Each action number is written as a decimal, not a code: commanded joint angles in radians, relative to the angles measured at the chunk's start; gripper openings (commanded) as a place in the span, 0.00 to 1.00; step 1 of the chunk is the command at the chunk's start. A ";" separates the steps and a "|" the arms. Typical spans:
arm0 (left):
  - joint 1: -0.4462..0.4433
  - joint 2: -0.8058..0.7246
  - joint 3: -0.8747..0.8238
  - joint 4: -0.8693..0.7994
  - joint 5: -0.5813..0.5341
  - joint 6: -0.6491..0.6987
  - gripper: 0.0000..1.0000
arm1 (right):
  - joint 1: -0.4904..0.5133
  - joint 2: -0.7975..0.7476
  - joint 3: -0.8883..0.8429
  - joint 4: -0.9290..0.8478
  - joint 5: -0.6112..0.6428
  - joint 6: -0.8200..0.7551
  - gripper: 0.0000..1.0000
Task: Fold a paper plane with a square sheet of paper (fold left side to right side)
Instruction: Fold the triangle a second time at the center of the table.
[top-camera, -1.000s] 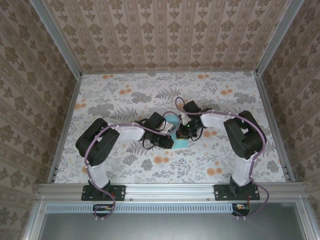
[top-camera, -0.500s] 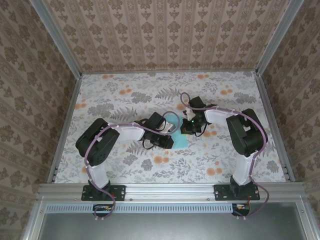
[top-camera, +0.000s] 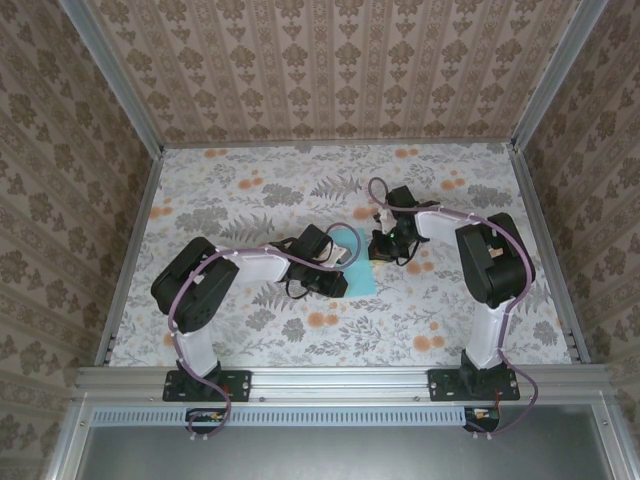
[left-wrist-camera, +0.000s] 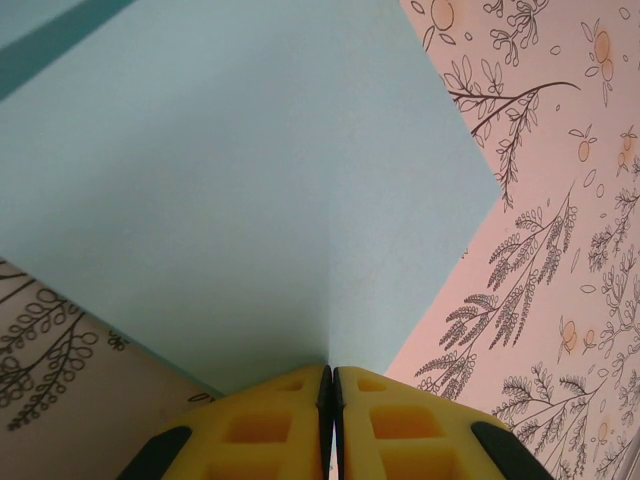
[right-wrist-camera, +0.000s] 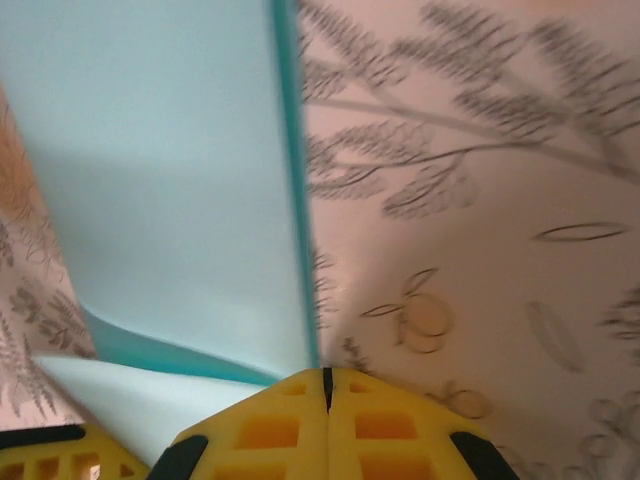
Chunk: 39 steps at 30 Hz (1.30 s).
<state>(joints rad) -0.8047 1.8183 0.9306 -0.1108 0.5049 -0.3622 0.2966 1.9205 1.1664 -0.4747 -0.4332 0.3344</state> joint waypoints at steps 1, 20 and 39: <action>-0.011 0.003 -0.037 -0.096 -0.055 0.024 0.13 | -0.017 -0.043 0.018 -0.015 0.079 -0.024 0.00; -0.012 -0.023 -0.007 -0.087 -0.051 0.014 0.14 | 0.100 -0.036 -0.083 0.108 -0.095 0.105 0.00; 0.000 0.066 0.166 -0.096 0.053 0.040 0.14 | 0.100 0.020 -0.079 0.034 -0.039 0.078 0.00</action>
<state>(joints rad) -0.8101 1.8416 1.0737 -0.1822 0.5316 -0.3550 0.3973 1.8980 1.0874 -0.3824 -0.5293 0.4225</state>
